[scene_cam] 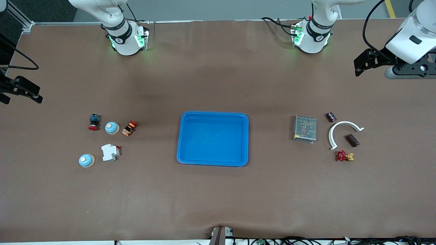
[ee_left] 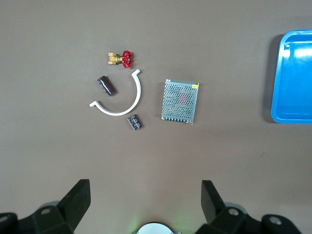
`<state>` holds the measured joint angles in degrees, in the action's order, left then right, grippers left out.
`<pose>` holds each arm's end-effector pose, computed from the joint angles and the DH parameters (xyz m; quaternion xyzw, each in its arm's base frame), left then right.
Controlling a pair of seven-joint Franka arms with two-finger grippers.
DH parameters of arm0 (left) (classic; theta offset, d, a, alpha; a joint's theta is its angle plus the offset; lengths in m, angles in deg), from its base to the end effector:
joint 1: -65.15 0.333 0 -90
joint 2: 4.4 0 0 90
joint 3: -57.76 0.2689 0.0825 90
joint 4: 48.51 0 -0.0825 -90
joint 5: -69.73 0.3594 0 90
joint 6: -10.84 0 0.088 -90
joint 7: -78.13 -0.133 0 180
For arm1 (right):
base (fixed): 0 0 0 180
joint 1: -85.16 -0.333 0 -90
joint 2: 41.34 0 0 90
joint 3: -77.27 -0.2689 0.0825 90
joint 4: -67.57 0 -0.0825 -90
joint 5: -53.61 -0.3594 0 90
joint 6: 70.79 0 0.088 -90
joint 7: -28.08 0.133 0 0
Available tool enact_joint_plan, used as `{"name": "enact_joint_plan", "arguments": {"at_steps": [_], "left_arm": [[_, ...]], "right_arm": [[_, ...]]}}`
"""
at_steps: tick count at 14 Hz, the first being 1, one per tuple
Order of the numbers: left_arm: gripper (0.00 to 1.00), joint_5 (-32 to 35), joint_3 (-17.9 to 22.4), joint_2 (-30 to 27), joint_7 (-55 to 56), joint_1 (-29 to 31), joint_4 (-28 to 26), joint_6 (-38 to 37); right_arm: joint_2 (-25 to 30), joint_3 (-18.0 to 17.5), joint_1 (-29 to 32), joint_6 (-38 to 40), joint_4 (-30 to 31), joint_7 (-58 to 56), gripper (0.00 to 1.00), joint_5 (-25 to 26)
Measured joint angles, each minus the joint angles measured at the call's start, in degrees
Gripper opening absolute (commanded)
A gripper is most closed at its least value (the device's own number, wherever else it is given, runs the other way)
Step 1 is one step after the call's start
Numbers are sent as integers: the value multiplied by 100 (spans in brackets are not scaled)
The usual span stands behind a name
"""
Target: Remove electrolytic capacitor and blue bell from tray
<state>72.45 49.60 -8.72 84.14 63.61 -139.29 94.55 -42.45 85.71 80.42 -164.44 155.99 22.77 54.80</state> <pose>0.4909 -0.0795 0.5747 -0.9988 0.0298 0.0202 0.0320 0.5424 -0.0371 0.5595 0.9992 0.0144 0.0350 0.0146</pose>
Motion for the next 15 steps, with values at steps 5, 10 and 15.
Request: {"name": "enact_joint_plan", "arguments": {"at_steps": [5, 10, 15], "left_arm": [[100, 0, 3, 0, 0, 5, 69, 0], [100, 0, 3, 0, 0, 5, 99, 0], [100, 0, -2, 0, -2, 0, 142, -80]], "right_arm": [[0, -1, 0, 5, 0, 26, 100, -44], [0, -1, 0, 26, 0, 77, 100, -225], [0, 0, 0, 40, 0, 85, 100, -228]]}}
